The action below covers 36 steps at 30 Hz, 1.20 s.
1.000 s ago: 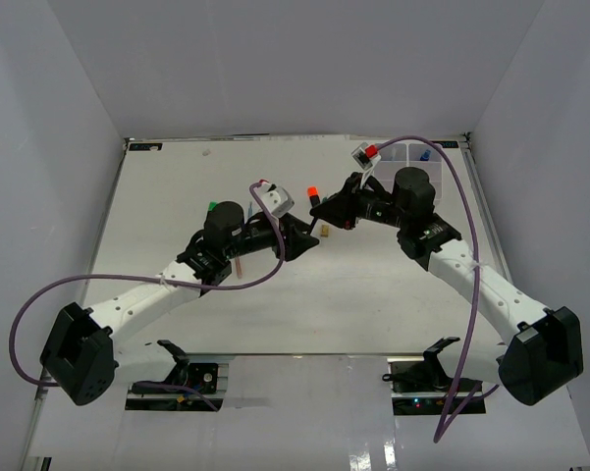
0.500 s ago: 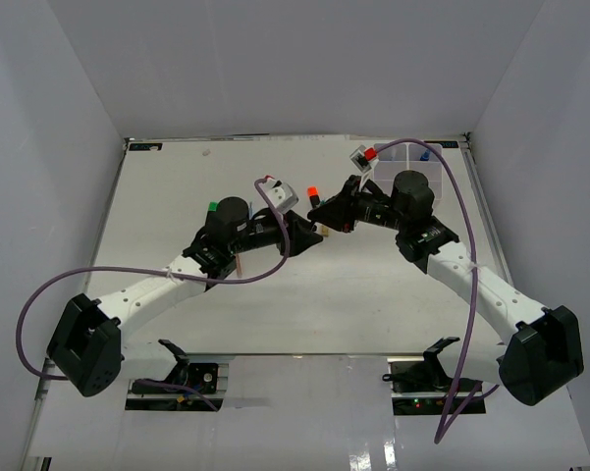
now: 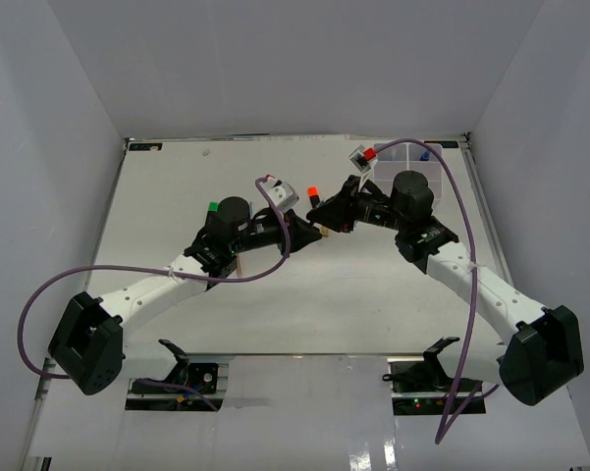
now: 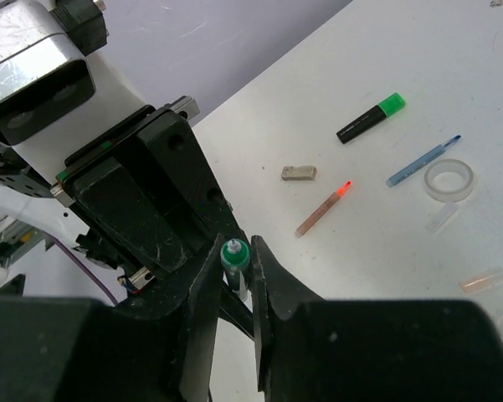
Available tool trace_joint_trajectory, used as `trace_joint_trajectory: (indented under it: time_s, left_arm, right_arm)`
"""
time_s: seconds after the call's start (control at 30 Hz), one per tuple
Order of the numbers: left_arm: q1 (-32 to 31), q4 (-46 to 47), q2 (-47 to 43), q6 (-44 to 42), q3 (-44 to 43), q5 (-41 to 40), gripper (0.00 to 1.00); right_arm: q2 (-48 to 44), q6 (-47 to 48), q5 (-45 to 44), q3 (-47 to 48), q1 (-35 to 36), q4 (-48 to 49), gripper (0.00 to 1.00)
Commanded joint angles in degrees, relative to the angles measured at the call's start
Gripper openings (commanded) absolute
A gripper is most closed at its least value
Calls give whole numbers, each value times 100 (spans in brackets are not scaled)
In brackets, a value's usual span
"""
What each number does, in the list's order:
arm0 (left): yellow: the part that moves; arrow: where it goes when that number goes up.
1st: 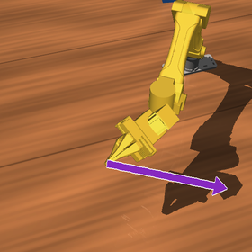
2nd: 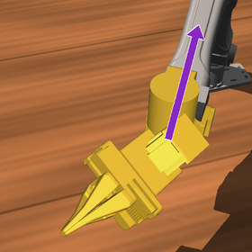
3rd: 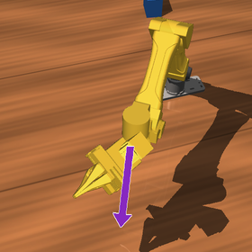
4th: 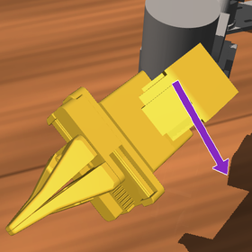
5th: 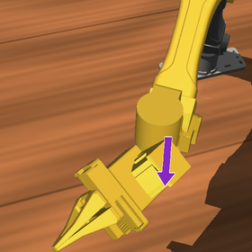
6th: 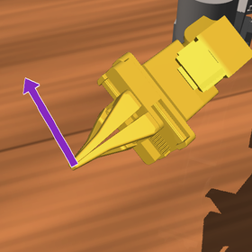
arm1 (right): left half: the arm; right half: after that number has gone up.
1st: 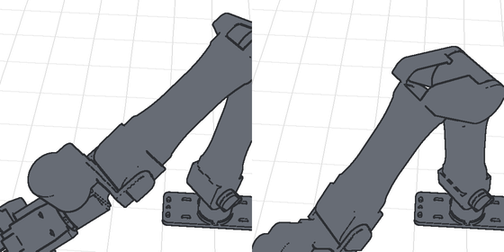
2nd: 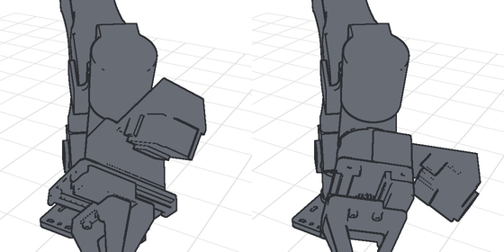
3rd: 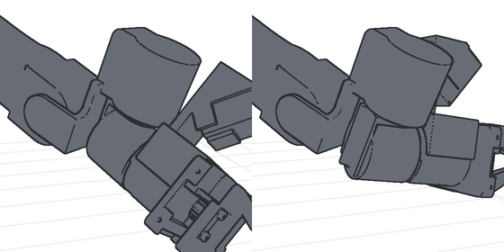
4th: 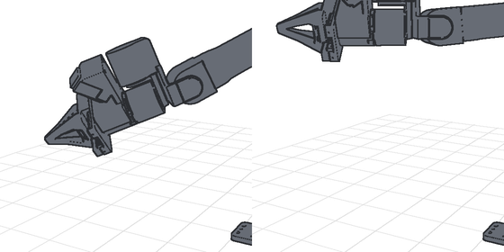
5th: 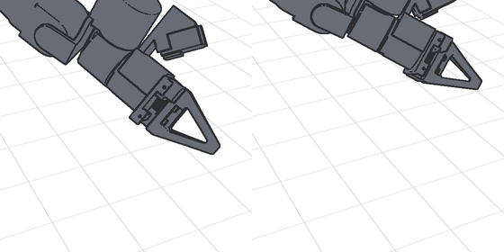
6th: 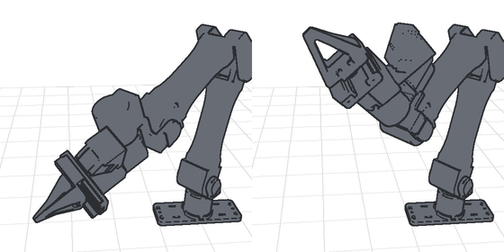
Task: Sort the stationery into containers
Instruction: Pick up the pen cap from the center of the board.
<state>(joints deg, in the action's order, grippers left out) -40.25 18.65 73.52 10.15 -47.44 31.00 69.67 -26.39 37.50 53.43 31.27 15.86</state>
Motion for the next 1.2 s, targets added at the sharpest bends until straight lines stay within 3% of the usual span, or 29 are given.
trace_joint_trajectory:
  time_s: [0.0,0.07,0.1,0.33,0.4,0.57,0.67,0.87,1.17]
  left_arm:
    - [-18,112,-109,109,-143,-59,0]
    - [-1,59,-127,171,-116,-164,0]
    - [0,25,-144,232,-82,-252,0]
    - [148,-291,-294,391,112,-814,0]
    - [219,-432,-346,444,174,-990,0]
    - [763,-863,-417,637,200,-1439,0]
    - [1290,-1197,-435,795,165,-1387,0]
    - [1950,-1839,-548,488,-28,-1510,0]
    - [2346,-2015,-795,48,331,-1668,0]
  right_arm:
    - [-94,134,-31,-61,55,199,27]
    - [-146,239,-110,-26,64,23,39]
    - [-164,396,-241,35,55,-73,54]
    - [-454,828,-1103,203,-68,-873,98]
    - [-489,899,-1541,308,-103,-1198,90]
    - [-744,794,-2623,221,-112,-1349,90]
    - [-639,1074,-2607,290,-112,-1471,90]
    - [99,1312,-2492,739,-60,-1937,96]
    - [1250,1699,-3713,1406,573,-2394,100]
